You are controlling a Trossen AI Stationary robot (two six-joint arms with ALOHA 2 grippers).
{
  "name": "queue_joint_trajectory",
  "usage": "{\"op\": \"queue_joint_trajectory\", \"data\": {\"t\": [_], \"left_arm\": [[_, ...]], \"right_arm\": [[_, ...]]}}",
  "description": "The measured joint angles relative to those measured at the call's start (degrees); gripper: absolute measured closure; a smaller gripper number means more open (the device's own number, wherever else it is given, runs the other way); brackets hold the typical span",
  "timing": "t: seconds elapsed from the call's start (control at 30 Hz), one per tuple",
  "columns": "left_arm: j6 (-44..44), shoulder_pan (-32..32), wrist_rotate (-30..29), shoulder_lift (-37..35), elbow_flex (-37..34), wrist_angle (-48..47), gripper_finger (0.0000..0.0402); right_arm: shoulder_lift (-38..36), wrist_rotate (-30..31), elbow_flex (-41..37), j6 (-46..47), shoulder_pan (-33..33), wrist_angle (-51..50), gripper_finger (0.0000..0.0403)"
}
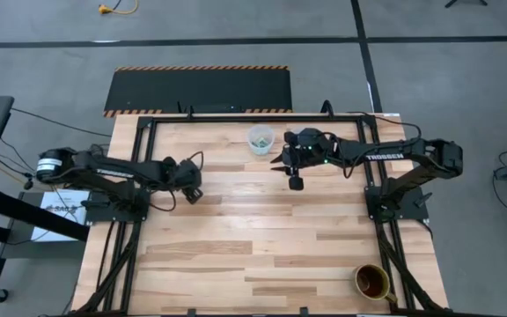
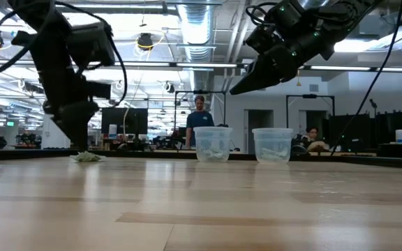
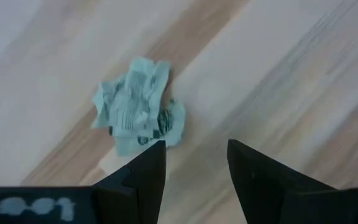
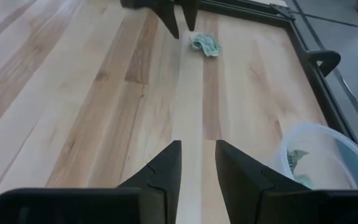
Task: Pick and place Stevia / Truvia into bins
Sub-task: Put the stevia packet into the right transparent container
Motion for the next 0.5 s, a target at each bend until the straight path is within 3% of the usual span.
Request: {"op": "queue_joint_trajectory", "data": {"t": [0.23, 0.5], "left_arm": [[0.00, -0.12, -4.66, 7.64, 0.00, 1.05, 0.0239], [1.16, -0.93, -7.50, 8.34, 0.02, 2.74, 0.0241]], "right_arm": [[0.02, -0.11, 0.00, 0.02, 0.39, -0.08, 0.0310], [0.02, -0.09, 0.00, 0.00, 0.36, -0.22, 0.0310]]}}
